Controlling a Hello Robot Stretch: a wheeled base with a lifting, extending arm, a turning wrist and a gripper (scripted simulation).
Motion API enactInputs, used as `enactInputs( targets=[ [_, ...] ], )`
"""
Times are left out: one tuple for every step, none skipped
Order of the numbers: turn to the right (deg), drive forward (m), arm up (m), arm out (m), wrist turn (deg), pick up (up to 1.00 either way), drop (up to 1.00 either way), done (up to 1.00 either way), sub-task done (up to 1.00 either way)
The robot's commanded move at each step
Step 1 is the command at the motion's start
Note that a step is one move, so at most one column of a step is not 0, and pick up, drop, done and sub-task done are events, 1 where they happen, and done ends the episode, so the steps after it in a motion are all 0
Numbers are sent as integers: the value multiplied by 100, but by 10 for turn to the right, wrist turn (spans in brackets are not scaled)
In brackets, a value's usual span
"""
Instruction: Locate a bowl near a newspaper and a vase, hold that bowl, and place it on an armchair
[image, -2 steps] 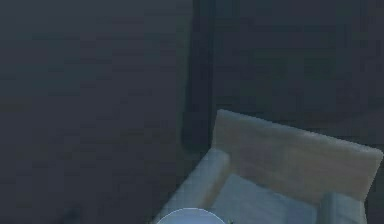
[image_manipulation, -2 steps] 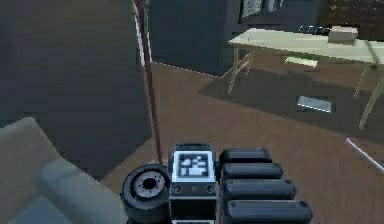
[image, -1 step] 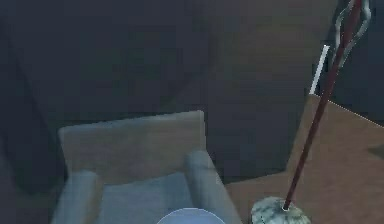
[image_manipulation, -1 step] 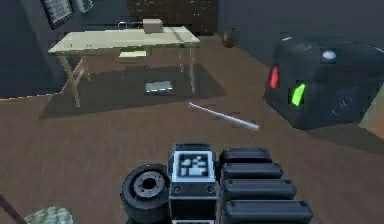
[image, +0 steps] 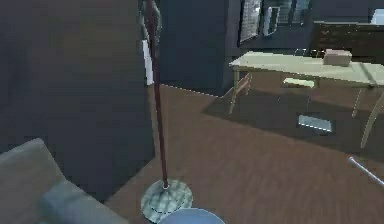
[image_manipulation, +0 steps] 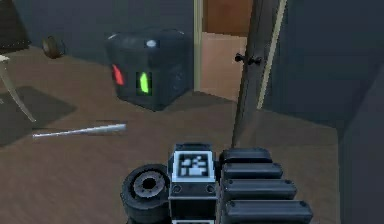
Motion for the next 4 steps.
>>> enactInputs(
  targets=[
    [450,0,0,0,0,0,0,0,0],
    [210,0,0,0,0,0,0,0,0],
    [-450,0,0,0,0,0,0,0,0],
    [-450,0,0,0,0,0,0,0,0]
  ],
)
